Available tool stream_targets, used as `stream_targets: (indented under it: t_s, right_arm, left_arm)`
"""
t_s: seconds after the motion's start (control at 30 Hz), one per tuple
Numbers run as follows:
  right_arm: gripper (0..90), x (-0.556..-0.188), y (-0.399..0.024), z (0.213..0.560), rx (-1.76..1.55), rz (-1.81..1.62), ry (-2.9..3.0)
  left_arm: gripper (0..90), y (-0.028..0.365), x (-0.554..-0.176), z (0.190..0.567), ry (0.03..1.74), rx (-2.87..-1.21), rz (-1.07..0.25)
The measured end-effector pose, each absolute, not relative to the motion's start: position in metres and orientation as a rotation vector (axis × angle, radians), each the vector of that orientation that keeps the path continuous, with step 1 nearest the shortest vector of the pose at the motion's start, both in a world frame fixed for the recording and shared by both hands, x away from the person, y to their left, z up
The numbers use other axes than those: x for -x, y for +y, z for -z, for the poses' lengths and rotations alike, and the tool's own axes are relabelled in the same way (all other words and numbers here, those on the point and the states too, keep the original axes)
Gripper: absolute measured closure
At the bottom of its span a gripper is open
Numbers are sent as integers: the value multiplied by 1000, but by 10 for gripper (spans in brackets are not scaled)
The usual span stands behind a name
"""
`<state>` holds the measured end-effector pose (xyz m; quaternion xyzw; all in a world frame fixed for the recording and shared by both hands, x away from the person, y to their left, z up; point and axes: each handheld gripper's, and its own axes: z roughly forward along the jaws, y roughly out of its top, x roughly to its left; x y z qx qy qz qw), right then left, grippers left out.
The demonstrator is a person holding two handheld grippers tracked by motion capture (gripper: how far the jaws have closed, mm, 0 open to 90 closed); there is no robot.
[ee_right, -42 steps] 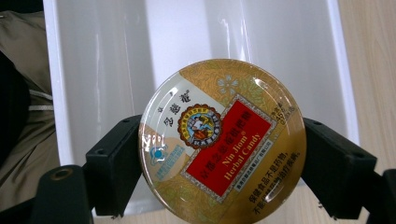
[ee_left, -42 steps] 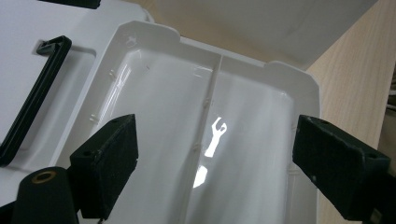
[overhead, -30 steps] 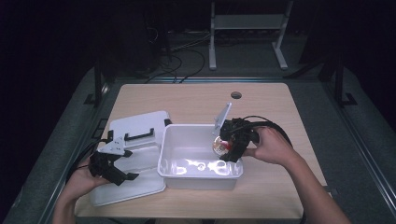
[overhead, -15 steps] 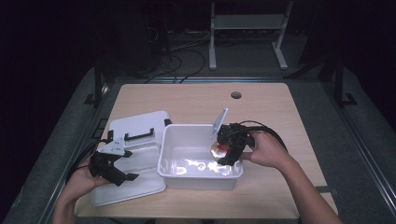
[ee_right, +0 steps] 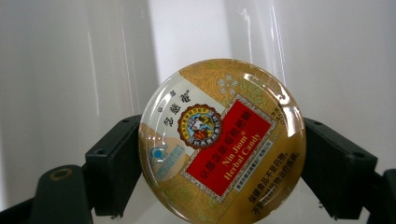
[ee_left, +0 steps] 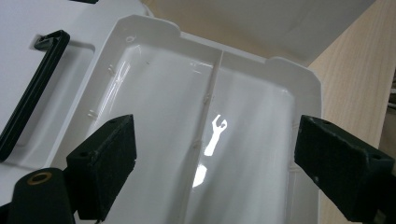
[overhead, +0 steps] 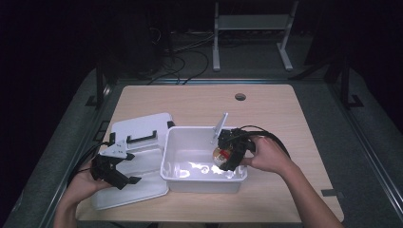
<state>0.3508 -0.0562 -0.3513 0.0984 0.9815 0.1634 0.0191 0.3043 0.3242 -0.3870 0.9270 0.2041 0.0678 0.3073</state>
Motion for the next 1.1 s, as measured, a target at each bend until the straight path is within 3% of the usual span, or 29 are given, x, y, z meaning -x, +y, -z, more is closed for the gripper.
stream_targets:
  t_s: [0.67, 1.1]
  right_arm:
    - [189, -352, -50, 356, -340, -417, 3062]
    - [214, -352, -64, 340, -387, -535, 3015]
  left_arm:
    - [121, 325, -304, 387, 535, -2453, -177]
    - [121, 324, -304, 387, 535, -2451, -176]
